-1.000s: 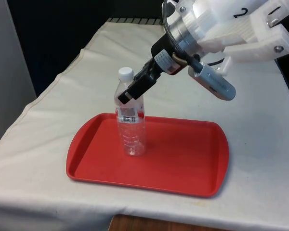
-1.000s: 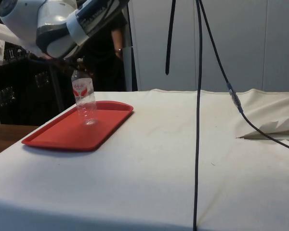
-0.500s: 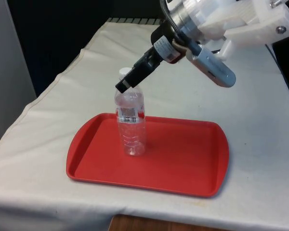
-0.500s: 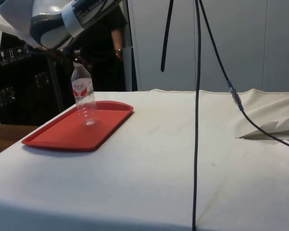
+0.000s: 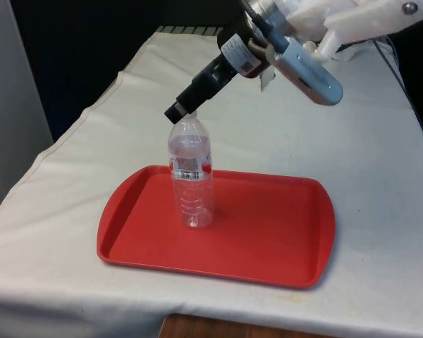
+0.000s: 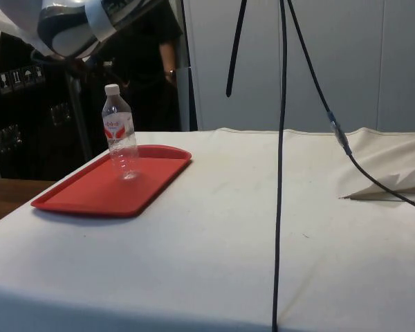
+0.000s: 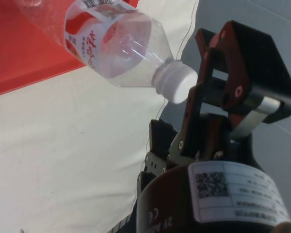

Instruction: Place the bottle upright on the tray.

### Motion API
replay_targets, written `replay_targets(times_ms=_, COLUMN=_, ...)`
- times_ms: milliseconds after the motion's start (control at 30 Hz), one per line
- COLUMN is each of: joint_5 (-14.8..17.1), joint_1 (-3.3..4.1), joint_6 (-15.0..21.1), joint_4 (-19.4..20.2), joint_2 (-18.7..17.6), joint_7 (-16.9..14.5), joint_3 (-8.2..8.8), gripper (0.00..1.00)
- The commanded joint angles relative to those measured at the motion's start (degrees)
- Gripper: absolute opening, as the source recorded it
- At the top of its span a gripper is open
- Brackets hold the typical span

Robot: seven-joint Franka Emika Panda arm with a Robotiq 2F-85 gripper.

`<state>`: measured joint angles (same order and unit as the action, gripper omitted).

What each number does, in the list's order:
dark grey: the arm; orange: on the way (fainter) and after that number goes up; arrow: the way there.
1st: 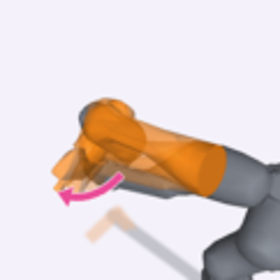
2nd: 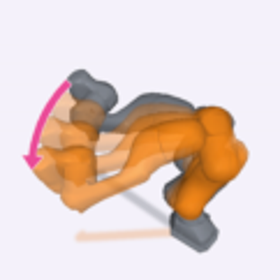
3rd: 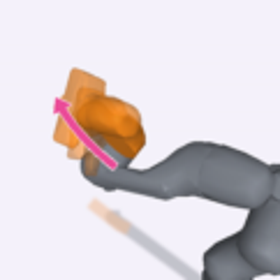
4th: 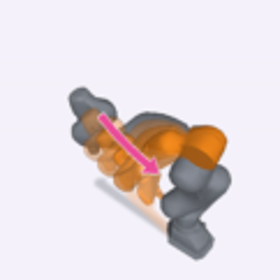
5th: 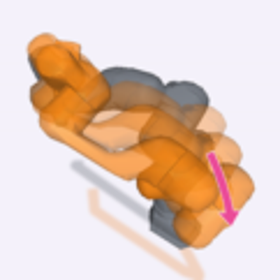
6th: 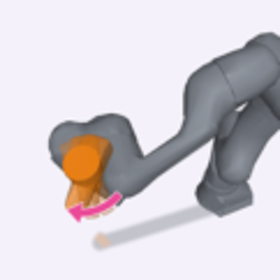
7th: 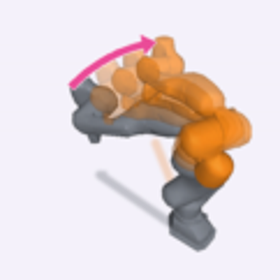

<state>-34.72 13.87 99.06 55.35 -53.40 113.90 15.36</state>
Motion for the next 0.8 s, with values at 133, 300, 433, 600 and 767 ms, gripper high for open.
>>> replay_targets(times_ms=133, joint_5=1.83, joint_1=-0.8, joint_6=0.46, joint_4=-0.06, joint_2=0.97, joint_7=-0.46, joint_3=-0.52, gripper=1.0)
replay_targets(times_ms=300, joint_5=2.01, joint_1=-0.69, joint_6=0.06, joint_4=-0.17, joint_2=0.97, joint_7=-0.34, joint_3=-0.06, gripper=1.0)
replay_targets(times_ms=433, joint_5=4.01, joint_1=-1.72, joint_6=0.63, joint_4=-0.63, joint_2=1.49, joint_7=-1.09, joint_3=-0.52, gripper=1.0)
replay_targets(times_ms=600, joint_5=4.98, joint_1=-2.12, joint_6=0.63, joint_4=-0.92, joint_2=1.6, joint_7=-1.43, joint_3=-0.52, gripper=1.0)
replay_targets(times_ms=767, joint_5=6.47, joint_1=-2.58, joint_6=0.69, joint_4=-0.92, joint_2=2.23, joint_7=-1.89, joint_3=-0.52, gripper=1.0)
